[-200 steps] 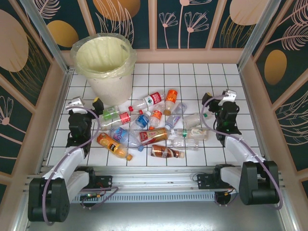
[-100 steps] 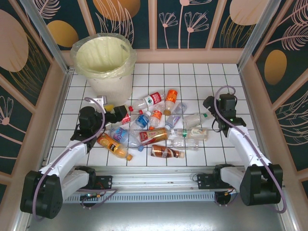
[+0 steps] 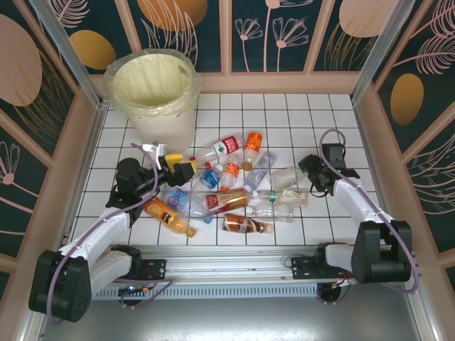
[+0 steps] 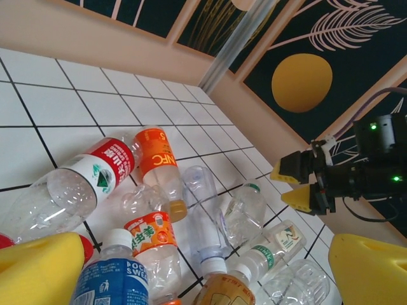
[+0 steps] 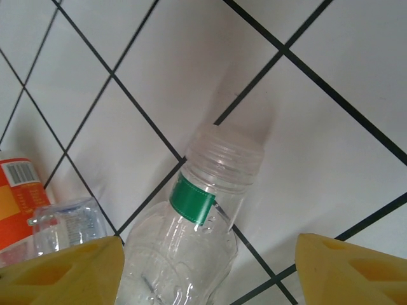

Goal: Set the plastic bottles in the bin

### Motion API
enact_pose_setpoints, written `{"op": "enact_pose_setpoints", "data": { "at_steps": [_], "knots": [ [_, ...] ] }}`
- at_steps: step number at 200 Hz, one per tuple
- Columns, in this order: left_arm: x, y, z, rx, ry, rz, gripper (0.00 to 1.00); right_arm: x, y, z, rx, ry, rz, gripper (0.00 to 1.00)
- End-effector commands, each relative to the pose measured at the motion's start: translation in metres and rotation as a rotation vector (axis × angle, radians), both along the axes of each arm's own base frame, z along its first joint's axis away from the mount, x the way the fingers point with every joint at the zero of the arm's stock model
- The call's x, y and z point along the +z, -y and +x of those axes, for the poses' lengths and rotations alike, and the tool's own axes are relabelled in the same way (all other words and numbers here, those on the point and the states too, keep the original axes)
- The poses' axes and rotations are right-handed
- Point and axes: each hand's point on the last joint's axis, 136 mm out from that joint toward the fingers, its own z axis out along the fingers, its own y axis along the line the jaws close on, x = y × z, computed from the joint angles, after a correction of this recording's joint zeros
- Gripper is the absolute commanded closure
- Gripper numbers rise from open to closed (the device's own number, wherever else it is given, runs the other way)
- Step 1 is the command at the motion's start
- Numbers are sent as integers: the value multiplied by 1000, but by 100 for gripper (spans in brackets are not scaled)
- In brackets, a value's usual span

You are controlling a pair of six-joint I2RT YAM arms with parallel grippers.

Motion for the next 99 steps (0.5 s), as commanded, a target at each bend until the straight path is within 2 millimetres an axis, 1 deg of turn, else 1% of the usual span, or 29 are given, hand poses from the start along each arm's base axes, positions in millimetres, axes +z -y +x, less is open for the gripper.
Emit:
{"op": "enact_pose_setpoints", "data": {
  "at_steps": [1, 34, 55, 99],
  "knots": [
    [15, 4, -8, -36, 64, -24, 2, -6, -2, 6, -29, -10, 50, 30],
    [11, 2, -5, -14, 50, -12, 2, -17, -2, 12, -47, -22, 65, 33],
    [13, 2, -5, -14, 55, -11, 2, -22, -2, 18, -55, -15, 72, 34],
    [13, 1, -5, -9, 58, -9, 1, -27, 0, 34, -64, -9, 76, 37]
  ]
}}
